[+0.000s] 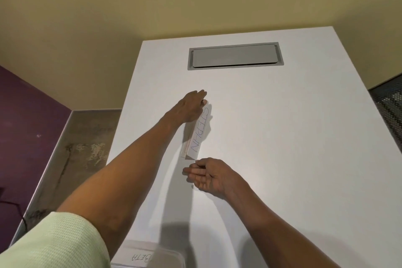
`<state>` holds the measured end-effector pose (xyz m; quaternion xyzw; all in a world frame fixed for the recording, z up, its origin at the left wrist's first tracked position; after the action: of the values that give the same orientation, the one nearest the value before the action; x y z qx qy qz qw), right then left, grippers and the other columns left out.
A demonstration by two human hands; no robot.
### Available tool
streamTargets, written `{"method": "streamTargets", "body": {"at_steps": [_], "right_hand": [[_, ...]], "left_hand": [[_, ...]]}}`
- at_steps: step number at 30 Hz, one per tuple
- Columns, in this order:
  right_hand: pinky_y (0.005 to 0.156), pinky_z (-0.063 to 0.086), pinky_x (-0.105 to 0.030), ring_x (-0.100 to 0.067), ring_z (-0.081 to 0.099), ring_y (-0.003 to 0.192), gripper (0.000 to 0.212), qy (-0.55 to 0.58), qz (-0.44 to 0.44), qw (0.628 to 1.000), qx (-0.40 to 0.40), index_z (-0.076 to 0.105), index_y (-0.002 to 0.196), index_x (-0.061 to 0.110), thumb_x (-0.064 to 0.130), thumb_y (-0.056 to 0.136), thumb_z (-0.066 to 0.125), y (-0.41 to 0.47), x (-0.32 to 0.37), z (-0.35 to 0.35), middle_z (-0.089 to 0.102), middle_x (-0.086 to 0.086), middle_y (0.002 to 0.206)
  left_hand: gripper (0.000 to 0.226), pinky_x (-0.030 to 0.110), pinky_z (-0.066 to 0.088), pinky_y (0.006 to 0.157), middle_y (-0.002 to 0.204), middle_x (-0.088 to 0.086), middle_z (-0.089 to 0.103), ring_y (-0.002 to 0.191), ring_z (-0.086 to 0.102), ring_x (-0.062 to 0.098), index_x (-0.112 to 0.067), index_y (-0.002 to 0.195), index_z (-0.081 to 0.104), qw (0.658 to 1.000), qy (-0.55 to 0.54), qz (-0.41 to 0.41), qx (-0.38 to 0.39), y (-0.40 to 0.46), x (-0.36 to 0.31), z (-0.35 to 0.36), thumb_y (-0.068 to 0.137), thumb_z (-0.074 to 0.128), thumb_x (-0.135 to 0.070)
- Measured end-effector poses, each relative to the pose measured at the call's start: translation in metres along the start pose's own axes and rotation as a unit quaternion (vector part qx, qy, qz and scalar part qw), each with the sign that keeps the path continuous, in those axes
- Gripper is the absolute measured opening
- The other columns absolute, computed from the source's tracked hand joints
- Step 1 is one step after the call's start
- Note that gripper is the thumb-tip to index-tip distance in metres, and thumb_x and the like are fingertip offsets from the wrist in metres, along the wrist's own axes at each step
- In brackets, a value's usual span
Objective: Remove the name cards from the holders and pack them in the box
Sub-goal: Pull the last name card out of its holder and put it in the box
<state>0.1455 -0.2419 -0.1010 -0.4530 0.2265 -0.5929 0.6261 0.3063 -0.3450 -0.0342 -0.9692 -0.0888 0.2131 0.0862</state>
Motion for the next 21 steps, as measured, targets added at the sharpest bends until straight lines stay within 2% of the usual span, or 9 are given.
{"method": "streamTargets", "body": {"at_steps": [3,7,10,13,17,19,21], "right_hand": [[0.056,0.05,-0.028,-0.028,0.067,0.078,0.015,0.007,0.003,1.0,0.008,0.057,0.098,0.006,0.016,0.094,0.047,0.004,0.003,0.001,0.075,-0.013,0.097],[0.06,0.049,-0.031,-0.028,0.065,0.078,0.014,0.026,0.007,1.0,0.013,0.056,0.096,0.007,0.017,0.094,0.046,0.006,0.005,0.001,0.075,-0.014,0.097],[0.06,0.049,-0.031,-0.027,0.065,0.078,0.015,0.033,0.008,0.999,0.01,0.056,0.096,0.007,0.018,0.095,0.045,0.008,0.007,0.002,0.075,-0.013,0.094],[0.064,0.048,-0.03,-0.026,0.064,0.076,0.017,0.051,0.009,0.999,0.012,0.056,0.097,0.007,0.016,0.096,0.043,0.009,0.008,0.004,0.076,-0.012,0.089],[0.065,0.048,-0.03,-0.024,0.063,0.075,0.021,0.095,0.015,0.995,0.014,0.059,0.098,0.003,0.016,0.098,0.041,0.008,0.009,0.009,0.074,-0.013,0.086],[0.066,0.048,-0.029,-0.024,0.063,0.077,0.027,0.109,0.013,0.994,0.007,0.061,0.1,0.0,0.018,0.1,0.041,0.008,0.009,0.011,0.073,-0.013,0.089],[0.068,0.049,-0.028,-0.024,0.063,0.079,0.032,0.113,0.01,0.994,-0.004,0.063,0.099,-0.003,0.02,0.101,0.04,0.007,0.01,0.011,0.071,-0.014,0.094]], "left_hand": [[0.019,0.044,0.043,0.095,0.114,0.022,0.053,0.121,0.043,0.036,-0.005,0.111,0.046,0.999,0.021,-0.005,0.033,0.008,-0.006,0.001,0.101,0.033,-0.017],[0.032,0.045,0.042,0.098,0.118,0.023,0.057,0.117,0.051,0.037,0.001,0.123,0.05,0.995,0.072,-0.014,0.065,0.014,-0.011,0.003,0.103,0.032,-0.016],[0.032,0.046,0.043,0.099,0.126,0.022,0.059,0.118,0.053,0.037,0.003,0.121,0.052,0.994,0.076,-0.028,0.068,0.016,-0.013,0.003,0.102,0.031,-0.013],[0.024,0.041,0.042,0.087,0.113,0.024,0.062,0.105,0.055,0.038,0.005,0.098,0.053,0.995,0.076,-0.02,0.056,0.017,-0.014,0.001,0.101,0.032,-0.008],[0.027,0.041,0.039,0.075,0.094,0.023,0.06,0.09,0.052,0.039,-0.006,0.07,0.038,0.995,0.083,-0.022,0.047,0.019,-0.015,0.001,0.096,0.033,-0.002],[0.036,0.034,0.031,0.062,0.072,0.013,0.05,0.074,0.04,0.032,-0.012,0.06,0.027,0.995,0.081,-0.029,0.04,0.02,-0.013,0.002,0.091,0.034,0.005],[0.038,0.03,0.021,0.054,0.059,0.002,0.032,0.065,0.028,0.023,-0.015,0.058,0.021,0.996,0.081,-0.029,0.028,0.02,-0.013,-0.002,0.085,0.034,0.01]]}}
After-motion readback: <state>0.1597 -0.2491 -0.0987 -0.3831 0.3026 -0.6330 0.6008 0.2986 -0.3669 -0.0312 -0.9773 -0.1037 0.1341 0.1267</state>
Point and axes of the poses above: each hand's wrist, its own y-axis towards the middle knuckle, its own z-axis out of the palm, x = y × z, the point moved 1 cm from there along y, towards the middle knuckle
